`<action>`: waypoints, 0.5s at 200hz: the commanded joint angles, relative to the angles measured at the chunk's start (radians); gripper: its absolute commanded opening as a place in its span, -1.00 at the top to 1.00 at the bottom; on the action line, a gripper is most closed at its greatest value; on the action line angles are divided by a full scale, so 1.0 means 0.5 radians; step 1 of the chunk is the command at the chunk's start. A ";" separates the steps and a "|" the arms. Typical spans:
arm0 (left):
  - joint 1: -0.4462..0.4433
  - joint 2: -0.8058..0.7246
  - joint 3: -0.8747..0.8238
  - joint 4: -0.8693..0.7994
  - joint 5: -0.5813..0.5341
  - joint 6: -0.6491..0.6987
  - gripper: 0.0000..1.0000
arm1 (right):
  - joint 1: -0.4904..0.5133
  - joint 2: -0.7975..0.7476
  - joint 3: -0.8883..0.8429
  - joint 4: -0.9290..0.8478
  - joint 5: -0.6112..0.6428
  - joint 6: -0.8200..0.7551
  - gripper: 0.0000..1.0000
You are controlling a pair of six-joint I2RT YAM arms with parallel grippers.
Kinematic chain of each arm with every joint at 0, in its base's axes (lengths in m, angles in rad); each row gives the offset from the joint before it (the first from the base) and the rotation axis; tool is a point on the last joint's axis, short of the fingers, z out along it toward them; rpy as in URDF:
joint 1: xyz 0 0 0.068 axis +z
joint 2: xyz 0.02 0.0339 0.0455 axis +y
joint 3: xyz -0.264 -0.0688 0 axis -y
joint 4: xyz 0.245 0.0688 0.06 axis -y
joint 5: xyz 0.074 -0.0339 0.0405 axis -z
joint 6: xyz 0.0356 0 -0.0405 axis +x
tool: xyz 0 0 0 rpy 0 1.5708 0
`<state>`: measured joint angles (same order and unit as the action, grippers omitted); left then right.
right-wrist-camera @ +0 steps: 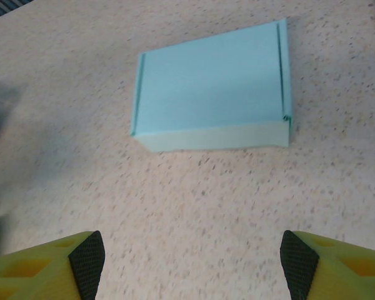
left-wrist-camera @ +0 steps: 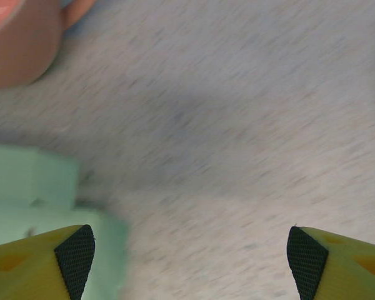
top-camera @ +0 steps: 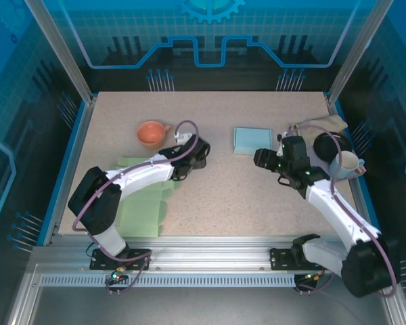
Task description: Fold the paper box
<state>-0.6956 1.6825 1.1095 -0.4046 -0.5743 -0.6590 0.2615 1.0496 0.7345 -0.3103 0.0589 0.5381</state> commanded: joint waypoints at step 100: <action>-0.235 0.453 0.153 -0.328 -0.604 -0.151 1.00 | 0.032 -0.260 -0.190 -0.005 -0.172 -0.027 -0.51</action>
<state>-0.7582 1.8702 1.0843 -0.5217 -0.7834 -0.7197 0.2642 0.9310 0.6300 -0.3218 -0.0090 0.5236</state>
